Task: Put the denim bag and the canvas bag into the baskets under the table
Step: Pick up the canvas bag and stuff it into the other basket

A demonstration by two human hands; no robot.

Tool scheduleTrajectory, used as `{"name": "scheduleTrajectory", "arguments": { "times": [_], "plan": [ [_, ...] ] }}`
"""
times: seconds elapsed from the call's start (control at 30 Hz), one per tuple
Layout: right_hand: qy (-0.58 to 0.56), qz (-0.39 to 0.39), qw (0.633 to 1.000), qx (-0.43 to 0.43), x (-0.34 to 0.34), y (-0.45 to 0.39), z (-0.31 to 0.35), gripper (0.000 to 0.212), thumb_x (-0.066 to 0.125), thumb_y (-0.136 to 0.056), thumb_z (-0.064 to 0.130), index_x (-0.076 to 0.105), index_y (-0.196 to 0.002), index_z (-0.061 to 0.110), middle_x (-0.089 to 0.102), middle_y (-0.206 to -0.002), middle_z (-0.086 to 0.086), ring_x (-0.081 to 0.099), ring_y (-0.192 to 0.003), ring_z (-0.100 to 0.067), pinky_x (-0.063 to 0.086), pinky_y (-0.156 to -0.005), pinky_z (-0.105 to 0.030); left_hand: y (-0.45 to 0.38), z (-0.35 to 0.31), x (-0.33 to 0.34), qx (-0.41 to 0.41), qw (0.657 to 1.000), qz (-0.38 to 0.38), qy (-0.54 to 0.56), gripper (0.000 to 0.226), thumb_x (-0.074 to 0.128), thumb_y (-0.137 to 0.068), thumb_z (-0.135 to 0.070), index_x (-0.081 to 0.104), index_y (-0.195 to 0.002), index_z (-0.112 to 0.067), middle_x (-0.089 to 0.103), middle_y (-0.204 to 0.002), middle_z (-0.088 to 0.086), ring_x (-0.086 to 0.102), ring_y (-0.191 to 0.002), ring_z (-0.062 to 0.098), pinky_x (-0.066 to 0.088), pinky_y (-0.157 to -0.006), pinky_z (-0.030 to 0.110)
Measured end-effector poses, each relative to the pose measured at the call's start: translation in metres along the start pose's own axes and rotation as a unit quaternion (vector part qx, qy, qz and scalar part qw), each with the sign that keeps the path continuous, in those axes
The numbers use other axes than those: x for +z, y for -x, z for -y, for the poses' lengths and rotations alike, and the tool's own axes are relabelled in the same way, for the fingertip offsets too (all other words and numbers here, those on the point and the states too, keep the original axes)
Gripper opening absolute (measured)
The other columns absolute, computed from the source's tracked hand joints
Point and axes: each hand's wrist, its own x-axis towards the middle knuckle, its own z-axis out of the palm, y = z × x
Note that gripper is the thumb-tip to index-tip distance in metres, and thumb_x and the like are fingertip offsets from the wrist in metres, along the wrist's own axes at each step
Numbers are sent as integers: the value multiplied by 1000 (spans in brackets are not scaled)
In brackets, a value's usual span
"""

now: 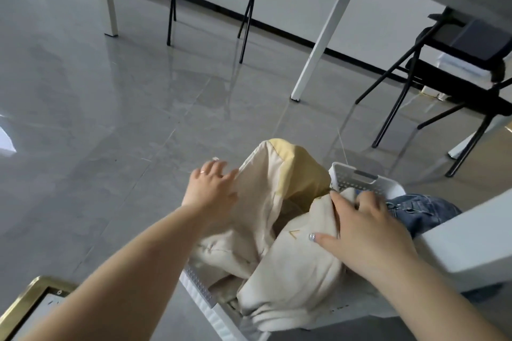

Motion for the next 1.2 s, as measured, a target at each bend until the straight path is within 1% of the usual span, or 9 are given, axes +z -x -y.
{"name": "scheduleTrajectory", "arguments": {
  "times": [0.07, 0.13, 0.23, 0.4, 0.57, 0.73, 0.87, 1.1, 1.2],
  "plan": [
    [20, -55, 998, -23, -2, -16, 8, 89, 52, -76, 68, 14, -147, 30, 10, -156, -11, 18, -142, -31, 33, -107, -45, 1, 14, -3, -119, 988, 87, 42, 68, 51, -85, -47, 27, -144, -21, 37, -148, 10, 35, -137, 33, 34, -105, 44],
    [10, -62, 996, -58, 0, -40, 20, 89, 59, -80, 55, 10, -148, 28, 0, -160, -10, 7, -147, -32, 25, -112, -48, 2, 16, 0, -164, 970, 159, 88, 52, 49, -88, -45, 37, -128, -15, 56, -125, 10, 54, -115, 32, 45, -86, 37],
    [60, -61, 990, -116, 15, -80, 40, 84, 59, -87, 27, 3, -150, 28, -8, -161, -10, -4, -148, -30, 16, -115, -50, 11, 23, 6, -106, 979, 173, 32, 42, 46, -90, -38, 40, -127, -19, 63, -108, 9, 62, -98, 32, 44, -69, 33],
    [214, -68, 953, -206, 35, -134, 65, 80, 50, -92, 25, -4, -150, 31, -17, -160, -9, -13, -148, -27, 7, -112, -66, 26, 46, 11, -80, 976, 192, 58, 53, 45, -92, -41, 28, -142, -35, 64, -119, 10, 61, -104, 34, 50, -83, 37],
    [257, -69, 904, -335, 48, -153, 93, 94, 56, -86, 10, -9, -149, 35, -18, -160, -7, -1, -148, -27, 25, -104, -65, 36, 51, 16, -70, 974, 146, 158, 48, 50, -91, -36, 37, -137, -41, 64, -124, -3, 60, -110, 25, 48, -85, 31],
    [249, -73, 917, -303, 56, -174, 115, 82, 62, -80, 21, 16, -148, 30, 34, -146, -2, 54, -117, -26, 35, -75, -37, 32, 55, 16, -130, 955, 110, 242, 47, 52, -86, -13, 55, -126, -37, 68, -117, -3, 62, -105, 21, 46, -82, 27],
    [208, -54, 910, -354, 56, -178, 106, 25, 52, -85, 24, 55, -110, 21, 53, -115, -1, 56, -110, -25, 28, -75, -36, 31, 57, 18, -172, 943, 86, 272, 43, 52, -83, -9, 65, -115, -34, 72, -106, 1, 66, -98, 22, 49, -79, 29],
    [235, 164, 885, -368, 51, -169, 95, 11, 51, -78, 30, 54, -69, 23, 57, -85, 2, 53, -84, -25, 43, -77, -37, 43, 50, 24, -197, 929, 85, 301, 36, 54, -83, -6, 65, -107, -30, 64, -91, 3, 57, -80, 22, 44, -73, 28],
    [254, 192, 885, -339, 56, -165, 119, 14, 55, -75, 40, 62, -78, 27, 62, -83, 4, 59, -87, -23, 50, -82, -40, 53, 45, 25, -191, 927, 106, 306, 39, 53, -83, -7, 64, -115, -27, 66, -92, 3, 60, -77, 24, 42, -66, 23]
  ]
}}
